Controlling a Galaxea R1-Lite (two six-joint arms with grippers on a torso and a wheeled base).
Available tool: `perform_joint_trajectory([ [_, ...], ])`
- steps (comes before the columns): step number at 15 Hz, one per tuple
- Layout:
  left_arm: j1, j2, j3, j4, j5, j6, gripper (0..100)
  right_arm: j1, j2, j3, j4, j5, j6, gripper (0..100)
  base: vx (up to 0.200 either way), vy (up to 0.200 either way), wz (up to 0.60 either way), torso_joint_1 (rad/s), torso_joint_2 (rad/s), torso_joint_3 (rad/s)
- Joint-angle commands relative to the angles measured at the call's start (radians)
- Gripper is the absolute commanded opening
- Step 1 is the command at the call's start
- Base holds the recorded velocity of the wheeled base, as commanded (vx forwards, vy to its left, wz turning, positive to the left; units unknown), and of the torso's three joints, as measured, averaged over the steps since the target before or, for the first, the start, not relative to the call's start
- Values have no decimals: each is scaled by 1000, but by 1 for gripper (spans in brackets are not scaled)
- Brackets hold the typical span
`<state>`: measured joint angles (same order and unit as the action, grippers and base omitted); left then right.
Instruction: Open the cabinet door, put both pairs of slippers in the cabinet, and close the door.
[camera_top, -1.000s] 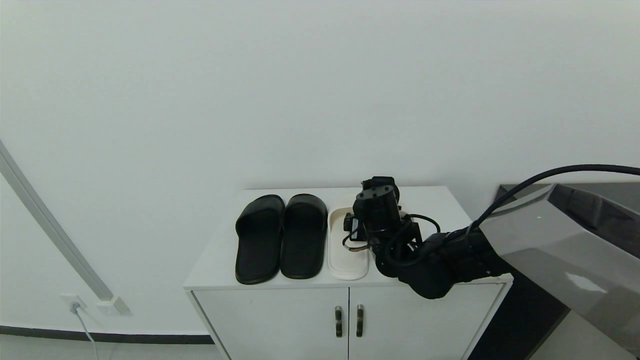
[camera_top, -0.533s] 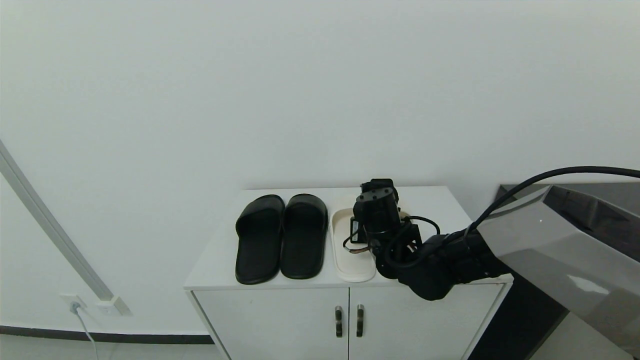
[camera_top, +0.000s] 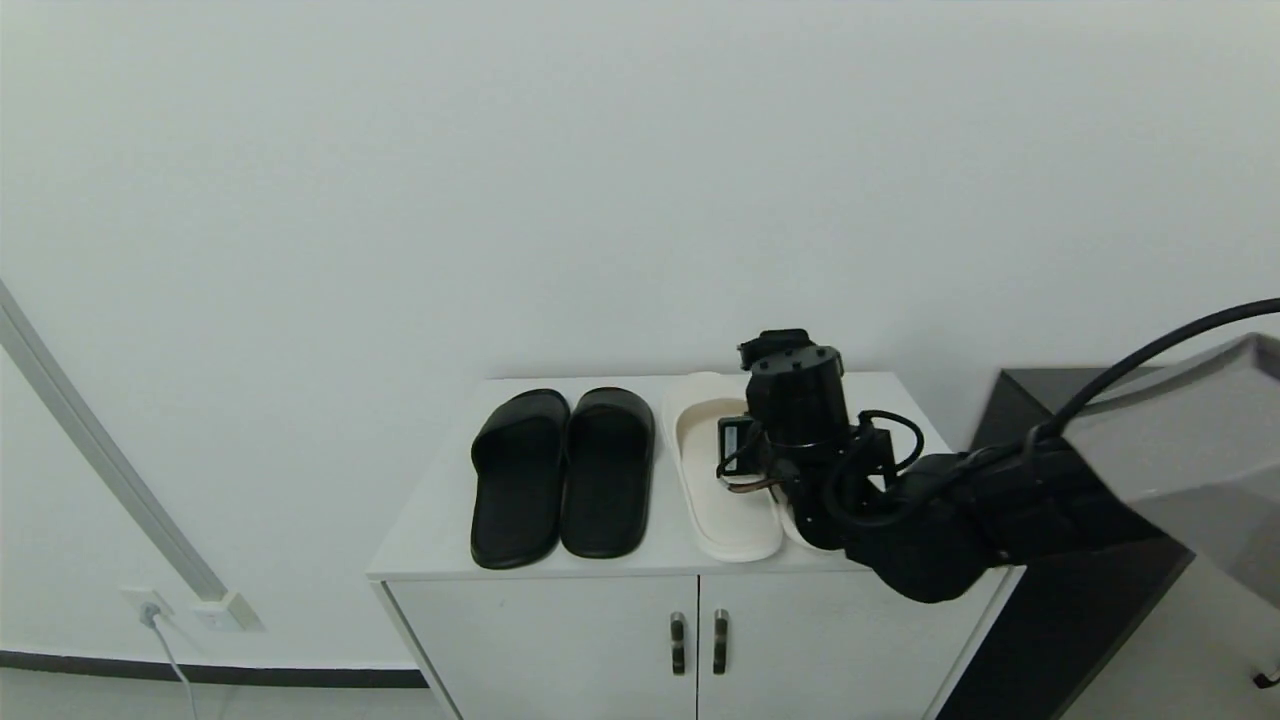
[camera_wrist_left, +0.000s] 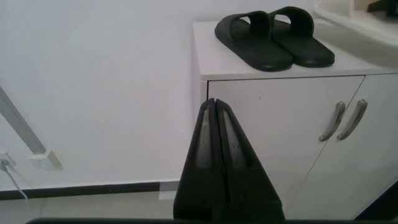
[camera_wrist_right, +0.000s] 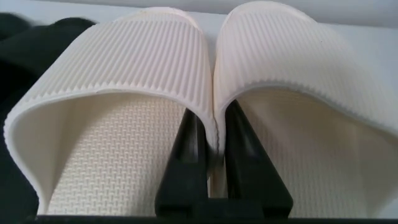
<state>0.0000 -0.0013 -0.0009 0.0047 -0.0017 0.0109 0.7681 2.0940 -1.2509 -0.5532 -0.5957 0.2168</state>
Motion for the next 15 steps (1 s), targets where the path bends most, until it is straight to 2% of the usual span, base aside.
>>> perform_joint_trajectory([
  [1, 0, 1, 1, 0, 0, 0, 0, 8, -259, 222, -42, 137, -74, 0, 0, 0, 0, 0, 0, 0],
  [4, 0, 1, 1, 0, 0, 0, 0, 14, -414, 396, -50, 317, -91, 0, 0, 0, 0, 0, 0, 0],
  [8, 0, 1, 1, 0, 0, 0, 0, 13, -532, 536, -45, 530, -93, 0, 0, 0, 0, 0, 0, 0],
  [11, 0, 1, 1, 0, 0, 1, 0, 10, -585, 619, -50, 608, -89, 0, 0, 0, 0, 0, 0, 0],
  [15, 0, 1, 1, 0, 0, 1, 0, 8, -598, 636, -47, 622, -91, 0, 0, 0, 0, 0, 0, 0],
])
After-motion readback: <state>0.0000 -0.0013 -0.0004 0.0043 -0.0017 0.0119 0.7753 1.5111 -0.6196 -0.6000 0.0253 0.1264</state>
